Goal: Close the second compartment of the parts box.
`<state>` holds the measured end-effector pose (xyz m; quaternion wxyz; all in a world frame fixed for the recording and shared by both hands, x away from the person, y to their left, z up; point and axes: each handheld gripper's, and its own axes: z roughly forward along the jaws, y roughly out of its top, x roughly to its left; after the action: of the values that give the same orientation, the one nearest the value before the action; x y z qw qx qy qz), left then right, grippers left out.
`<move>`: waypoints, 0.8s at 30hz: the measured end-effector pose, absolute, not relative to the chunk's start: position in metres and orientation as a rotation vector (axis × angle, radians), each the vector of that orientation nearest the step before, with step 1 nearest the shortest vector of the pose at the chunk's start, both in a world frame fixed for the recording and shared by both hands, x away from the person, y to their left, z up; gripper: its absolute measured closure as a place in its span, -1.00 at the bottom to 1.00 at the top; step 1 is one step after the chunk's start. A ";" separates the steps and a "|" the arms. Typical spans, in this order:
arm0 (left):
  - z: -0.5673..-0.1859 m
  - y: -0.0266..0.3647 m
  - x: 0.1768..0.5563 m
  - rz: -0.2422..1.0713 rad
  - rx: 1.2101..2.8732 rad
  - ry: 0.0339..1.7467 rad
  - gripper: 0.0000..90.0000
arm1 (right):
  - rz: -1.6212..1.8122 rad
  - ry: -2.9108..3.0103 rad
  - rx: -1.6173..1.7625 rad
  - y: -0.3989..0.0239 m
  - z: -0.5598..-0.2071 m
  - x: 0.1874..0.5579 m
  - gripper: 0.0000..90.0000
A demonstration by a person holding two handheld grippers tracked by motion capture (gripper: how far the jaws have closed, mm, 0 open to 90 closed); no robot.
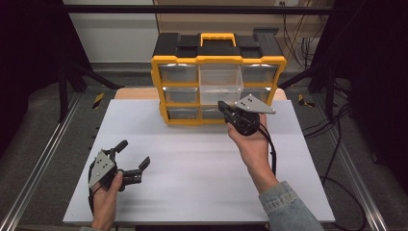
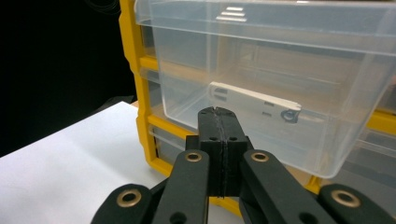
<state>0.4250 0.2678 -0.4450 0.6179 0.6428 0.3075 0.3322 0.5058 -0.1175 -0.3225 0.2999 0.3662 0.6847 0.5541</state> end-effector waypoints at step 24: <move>-0.447 0.267 0.428 0.743 1.499 0.713 -0.97 | 1.475 1.805 0.998 -0.117 -0.315 0.525 1.00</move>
<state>0.4278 0.2671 -0.4468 0.6142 0.6503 0.3096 0.3225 0.5249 -0.1169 -0.3146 0.2982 0.3756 0.6795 0.5552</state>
